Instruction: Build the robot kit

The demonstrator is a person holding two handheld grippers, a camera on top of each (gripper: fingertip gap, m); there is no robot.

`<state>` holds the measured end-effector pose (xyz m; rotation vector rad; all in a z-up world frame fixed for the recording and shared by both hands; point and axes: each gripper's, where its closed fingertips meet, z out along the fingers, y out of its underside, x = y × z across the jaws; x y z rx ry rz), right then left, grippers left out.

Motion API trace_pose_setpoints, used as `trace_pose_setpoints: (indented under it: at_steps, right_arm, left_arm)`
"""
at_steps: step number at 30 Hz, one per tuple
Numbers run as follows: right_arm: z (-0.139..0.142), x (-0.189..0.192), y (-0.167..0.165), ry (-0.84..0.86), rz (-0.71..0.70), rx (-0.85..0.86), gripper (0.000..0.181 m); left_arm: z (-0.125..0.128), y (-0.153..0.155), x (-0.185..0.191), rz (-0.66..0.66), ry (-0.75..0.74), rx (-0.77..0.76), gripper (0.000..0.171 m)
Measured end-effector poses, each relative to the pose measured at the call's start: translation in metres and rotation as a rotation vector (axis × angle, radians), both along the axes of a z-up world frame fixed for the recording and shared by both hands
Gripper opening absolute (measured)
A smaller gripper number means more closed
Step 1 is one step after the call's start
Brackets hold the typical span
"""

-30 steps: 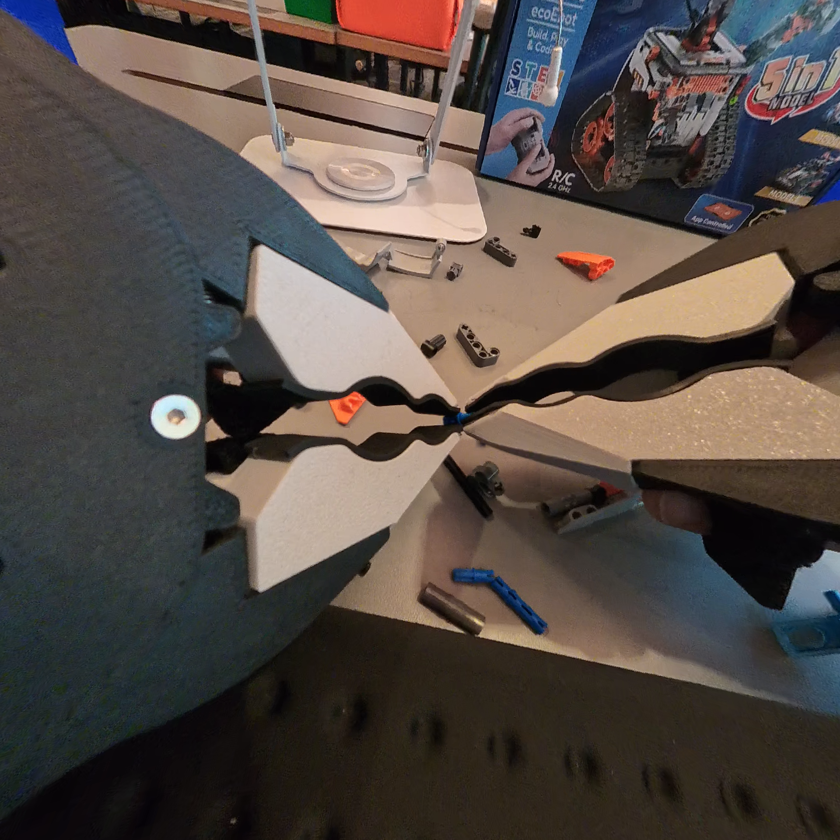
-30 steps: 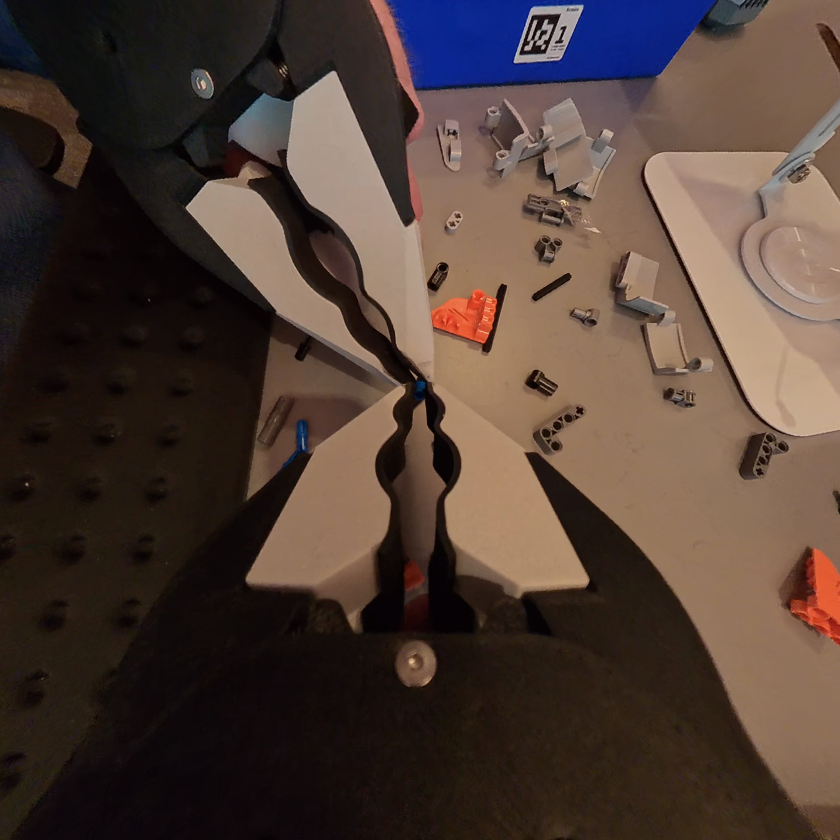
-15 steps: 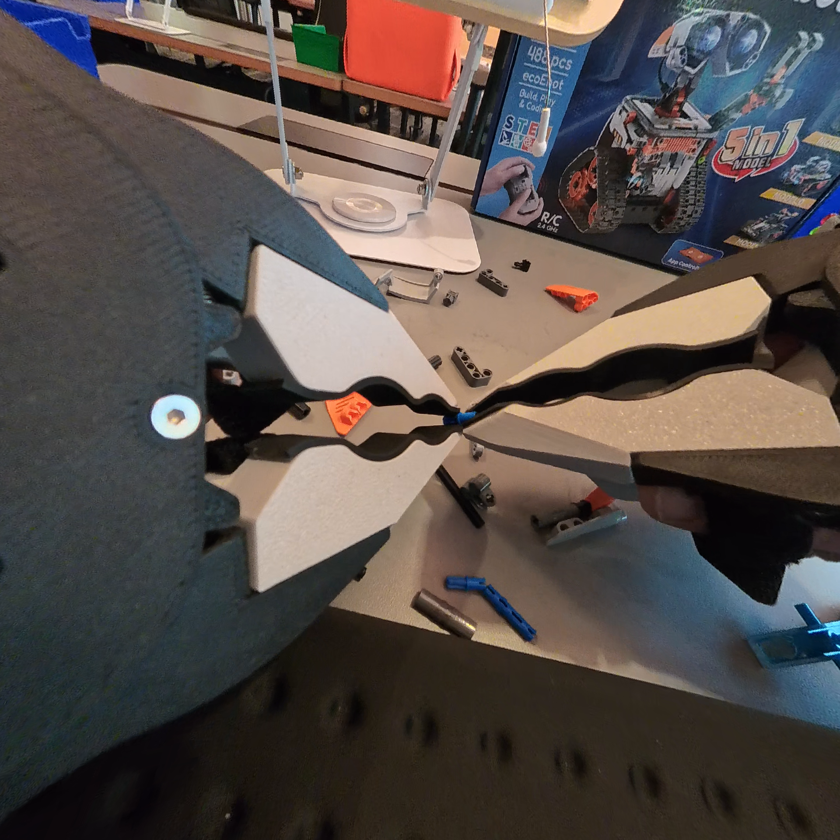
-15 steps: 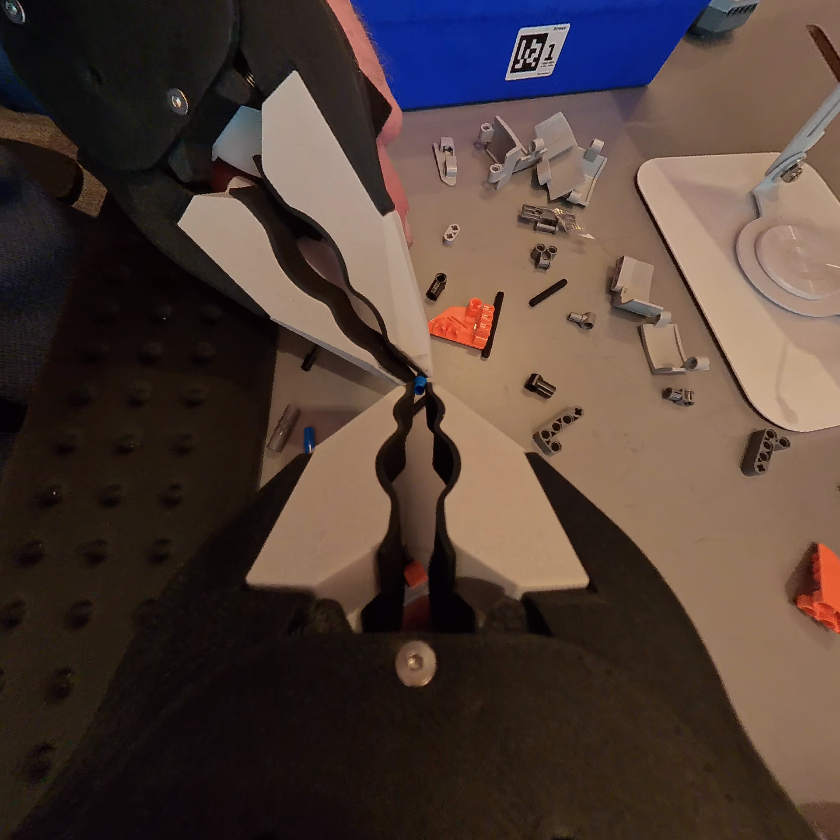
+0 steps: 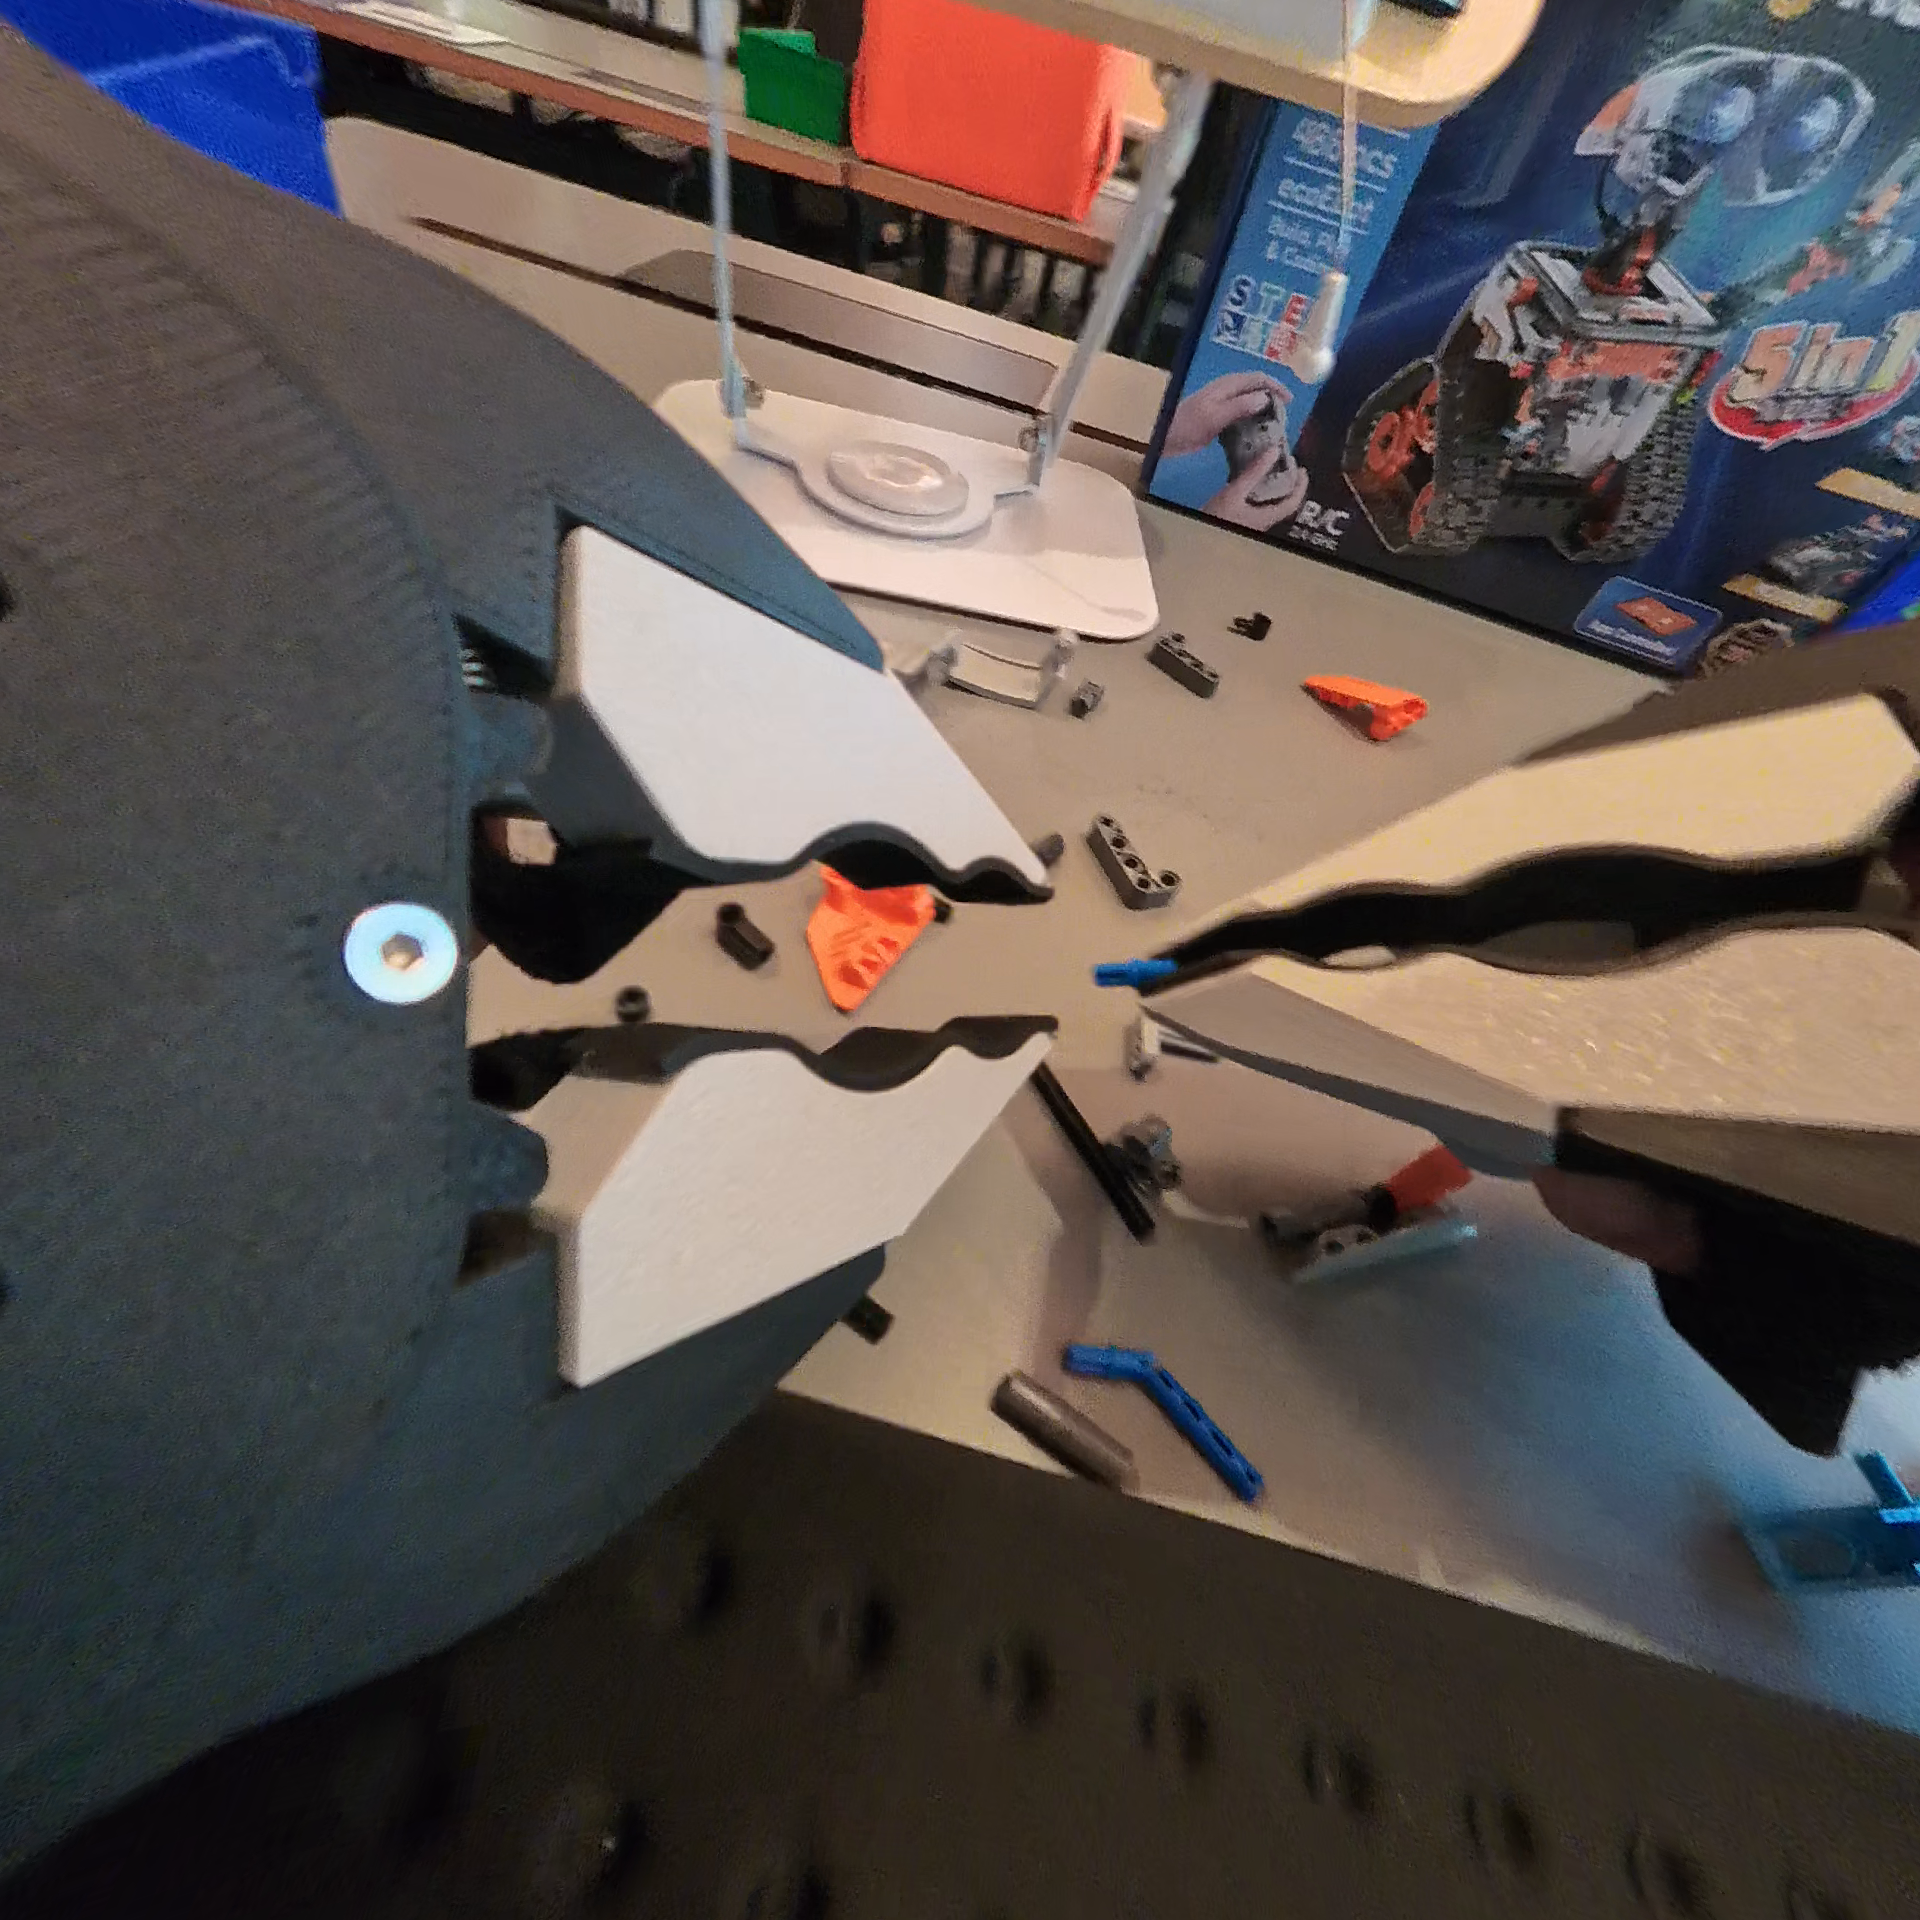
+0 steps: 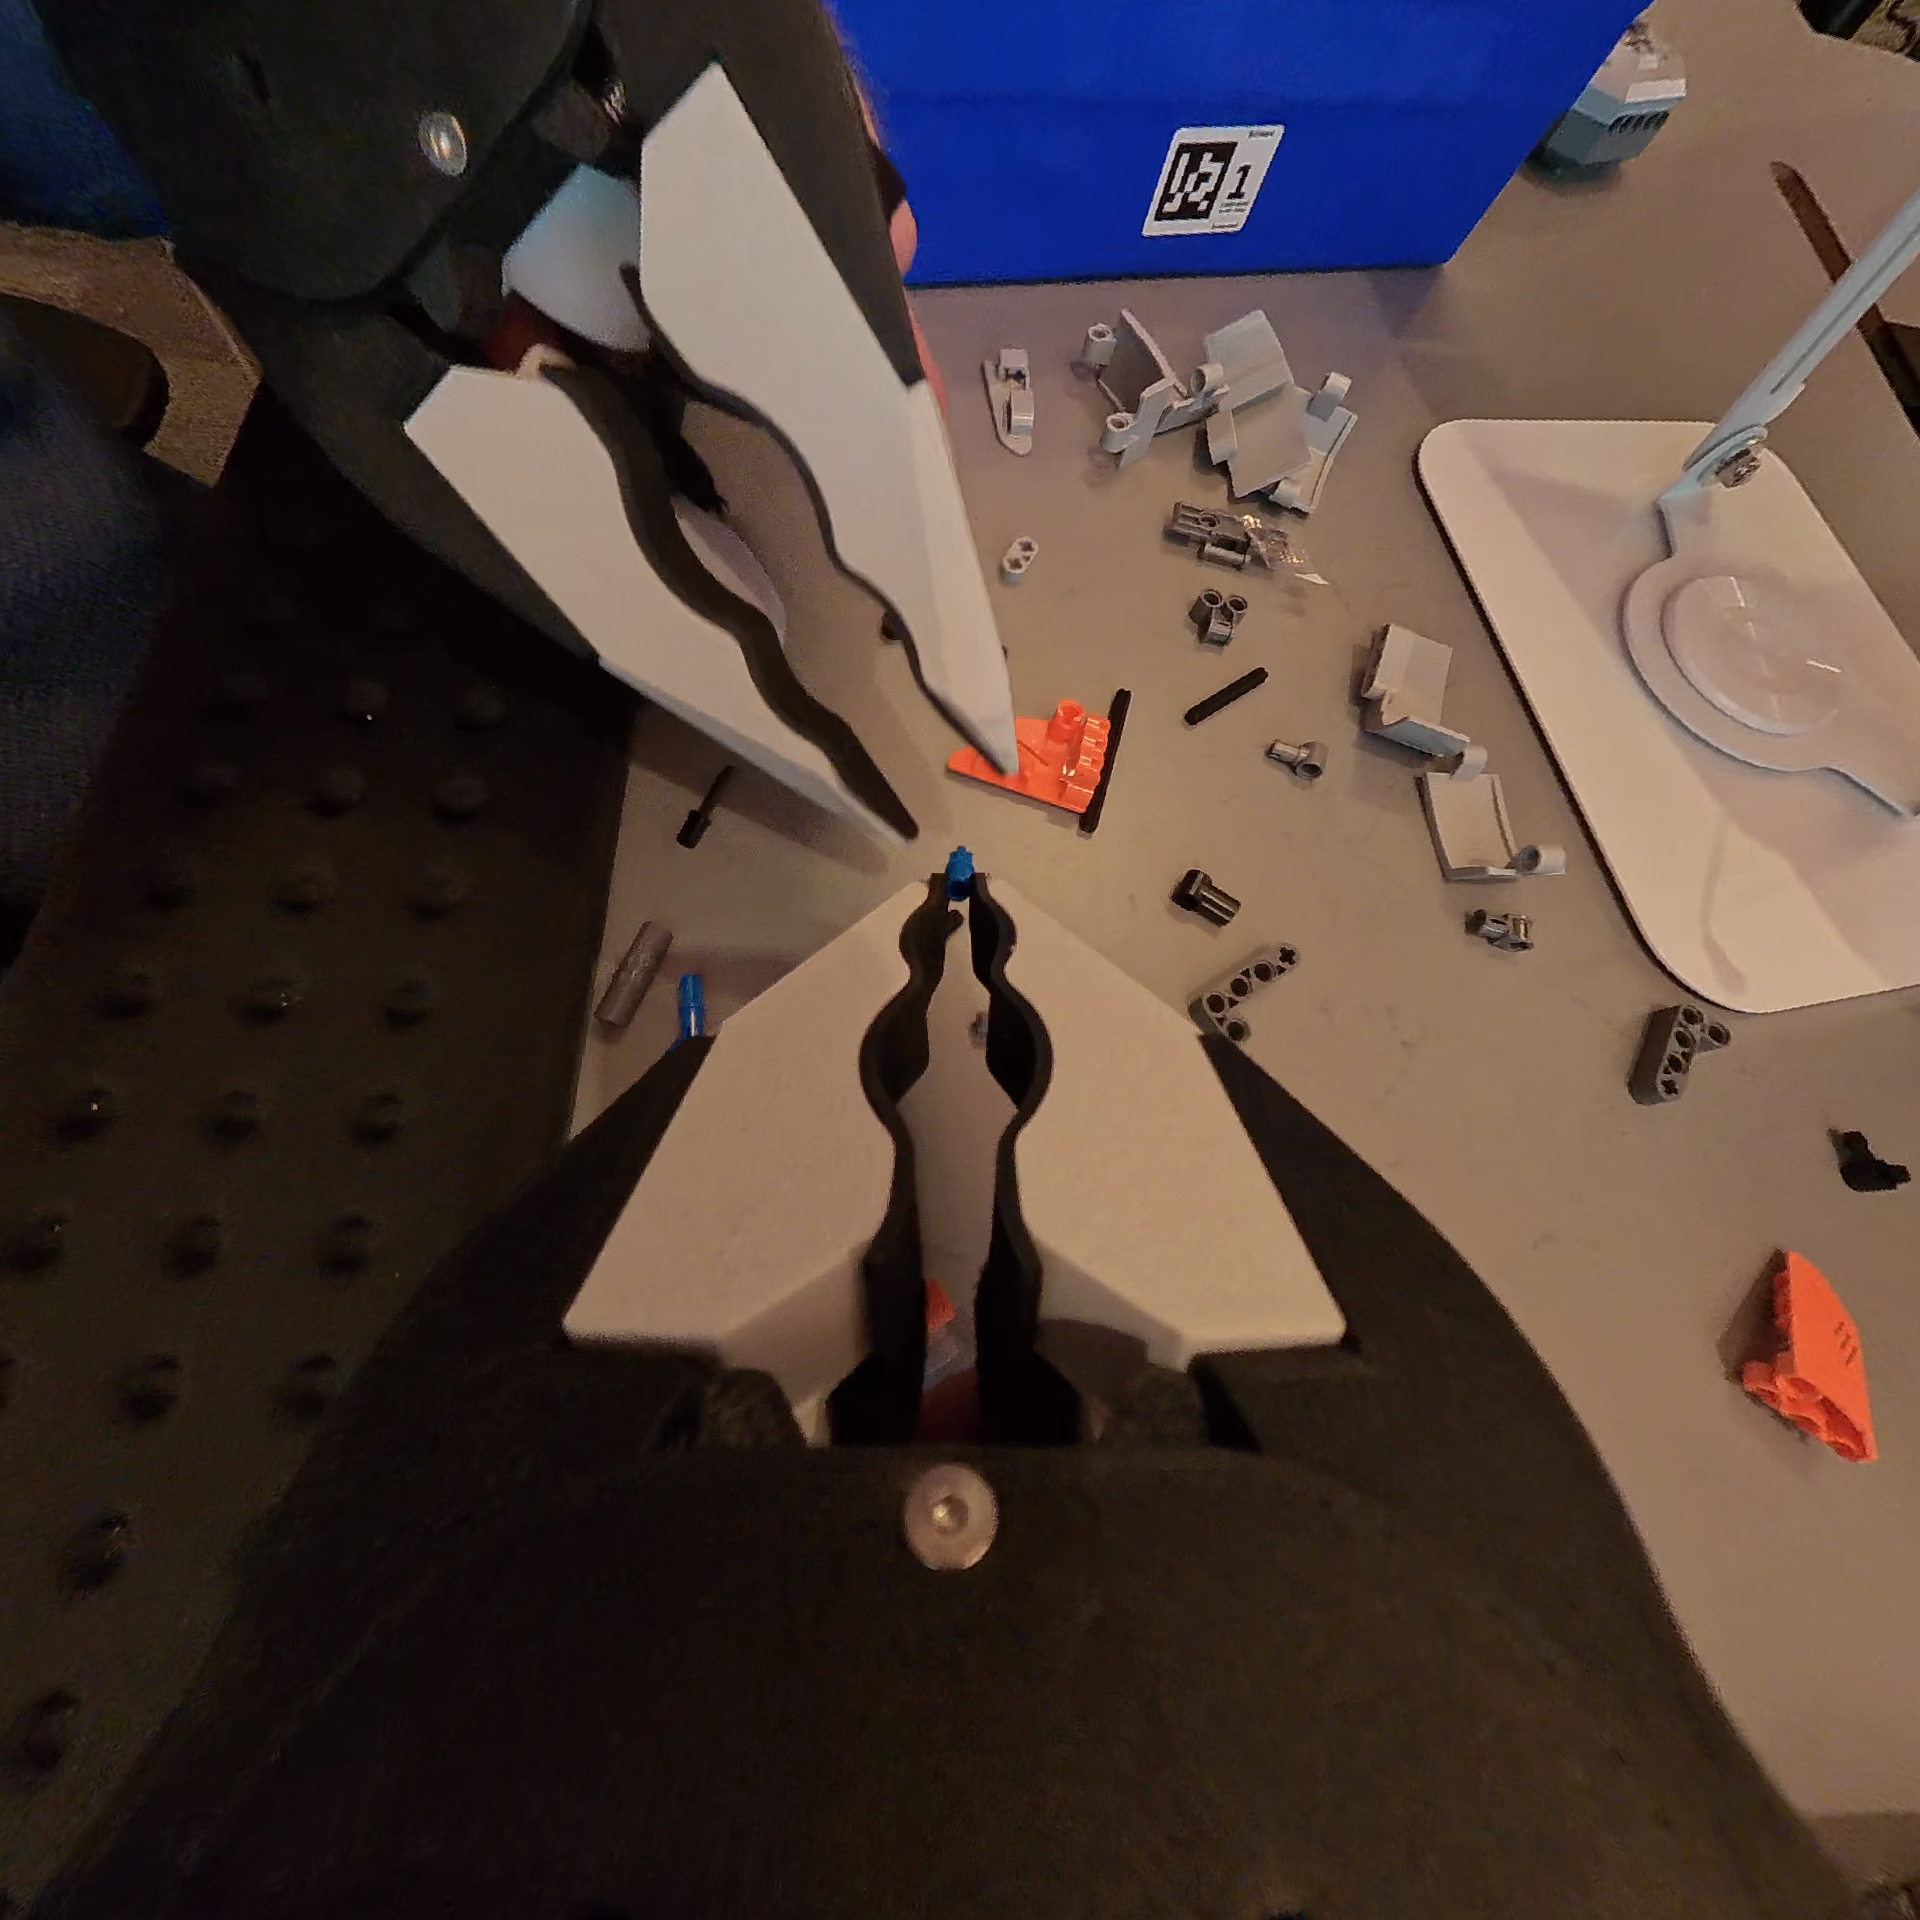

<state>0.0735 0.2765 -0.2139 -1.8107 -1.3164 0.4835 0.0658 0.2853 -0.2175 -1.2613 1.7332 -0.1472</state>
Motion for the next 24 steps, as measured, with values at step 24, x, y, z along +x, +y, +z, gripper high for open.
trace_pose_setpoints:
  at_steps: [24]
  right_arm:
    - [-0.001,-0.004,-0.007,-0.026,0.025,0.023,0.001]
  left_arm:
    - [-0.035,0.042,-0.061,0.24,0.345,-0.163,0.023]
